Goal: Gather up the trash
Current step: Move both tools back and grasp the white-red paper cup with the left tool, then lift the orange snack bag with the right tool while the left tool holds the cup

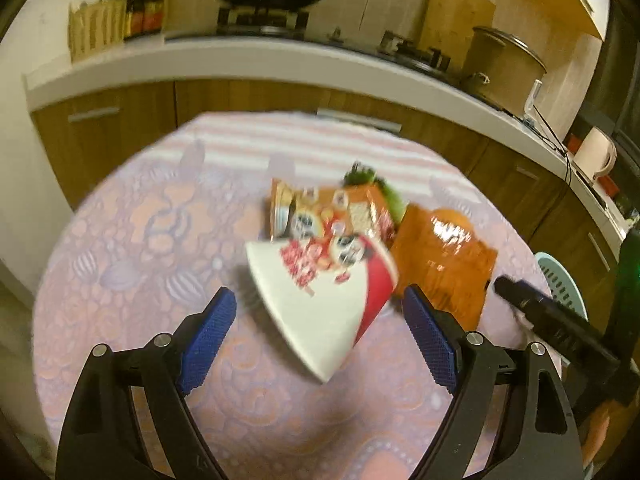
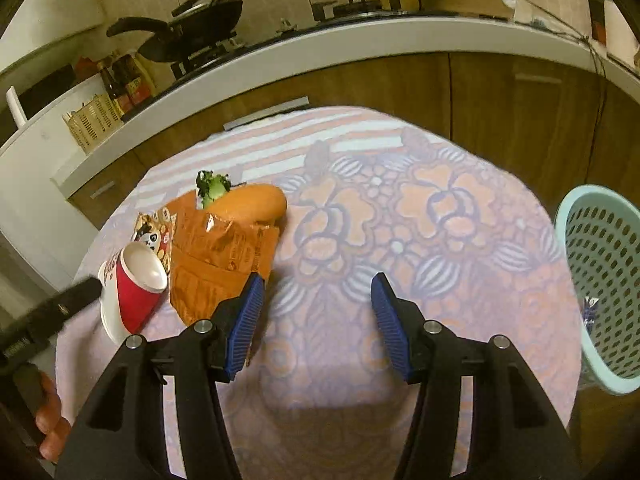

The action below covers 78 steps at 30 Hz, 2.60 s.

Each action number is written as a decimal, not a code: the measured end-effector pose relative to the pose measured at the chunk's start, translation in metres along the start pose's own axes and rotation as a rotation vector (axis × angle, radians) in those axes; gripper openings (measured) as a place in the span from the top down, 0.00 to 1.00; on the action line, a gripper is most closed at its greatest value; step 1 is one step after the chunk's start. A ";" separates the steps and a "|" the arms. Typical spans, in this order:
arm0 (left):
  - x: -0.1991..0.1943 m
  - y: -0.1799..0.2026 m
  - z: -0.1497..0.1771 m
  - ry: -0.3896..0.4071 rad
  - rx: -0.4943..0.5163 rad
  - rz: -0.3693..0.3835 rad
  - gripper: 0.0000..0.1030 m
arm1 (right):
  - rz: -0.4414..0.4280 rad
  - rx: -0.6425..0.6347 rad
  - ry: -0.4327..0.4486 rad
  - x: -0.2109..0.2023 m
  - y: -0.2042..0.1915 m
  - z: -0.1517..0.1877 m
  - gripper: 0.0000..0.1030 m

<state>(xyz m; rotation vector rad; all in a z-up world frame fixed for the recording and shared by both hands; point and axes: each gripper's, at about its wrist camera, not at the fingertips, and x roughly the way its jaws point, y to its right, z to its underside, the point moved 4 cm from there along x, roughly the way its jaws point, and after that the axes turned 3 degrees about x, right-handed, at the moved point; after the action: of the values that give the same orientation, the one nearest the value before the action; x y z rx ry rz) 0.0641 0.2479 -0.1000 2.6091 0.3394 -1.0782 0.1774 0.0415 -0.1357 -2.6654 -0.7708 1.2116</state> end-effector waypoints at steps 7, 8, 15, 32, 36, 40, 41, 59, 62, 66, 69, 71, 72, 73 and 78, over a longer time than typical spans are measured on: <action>0.025 -0.004 -0.001 -0.055 -0.122 0.059 0.18 | -0.006 -0.007 0.012 0.000 -0.002 0.000 0.49; 0.027 -0.003 -0.002 -0.058 -0.134 0.060 0.16 | -0.008 -0.016 0.015 -0.001 -0.004 0.000 0.49; 0.050 -0.003 -0.014 -0.089 -0.204 0.044 0.15 | -0.075 -0.036 -0.021 0.002 -0.015 -0.004 0.45; 0.004 -0.035 -0.003 -0.037 -0.156 0.109 0.26 | -0.108 -0.133 -0.140 0.042 -0.071 -0.010 0.25; -0.009 -0.041 -0.006 -0.010 -0.154 0.112 0.26 | -0.051 -0.175 -0.144 0.040 -0.078 0.001 0.51; -0.014 -0.038 -0.005 -0.005 -0.149 0.134 0.26 | -0.083 -0.160 -0.151 0.028 -0.074 0.011 0.71; -0.015 -0.036 -0.005 -0.005 -0.147 0.140 0.26 | -0.081 -0.159 -0.144 0.023 -0.072 0.013 0.73; -0.029 0.019 -0.018 0.029 -0.037 0.244 0.26 | -0.032 -0.147 0.009 -0.067 -0.024 0.006 0.74; -0.032 0.040 -0.025 0.039 0.002 0.262 0.26 | -0.005 -0.137 0.064 -0.085 -0.011 -0.008 0.74; -0.035 0.076 -0.037 0.051 0.060 0.302 0.26 | 0.030 -0.109 0.120 -0.107 0.014 -0.025 0.74; -0.034 0.105 -0.043 0.055 0.105 0.327 0.26 | 0.070 -0.076 0.156 -0.124 0.038 -0.035 0.74; -0.032 0.129 -0.046 0.054 0.139 0.349 0.26 | 0.088 -0.050 0.173 -0.131 0.056 -0.042 0.74; -0.030 0.146 -0.048 0.051 0.161 0.364 0.26 | 0.099 -0.038 0.181 -0.135 0.065 -0.044 0.74; -0.028 0.157 -0.049 0.048 0.174 0.374 0.26 | 0.112 -0.026 0.187 -0.138 0.074 -0.046 0.74; -0.017 0.217 -0.049 0.031 0.244 0.422 0.26 | 0.172 0.050 0.213 -0.156 0.128 -0.053 0.74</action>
<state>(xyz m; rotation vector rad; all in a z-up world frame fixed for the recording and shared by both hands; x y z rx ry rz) 0.1547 0.0619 -0.0154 2.7285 -0.3462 -0.9786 0.1816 -0.1409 -0.0340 -2.8060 -0.4813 0.9432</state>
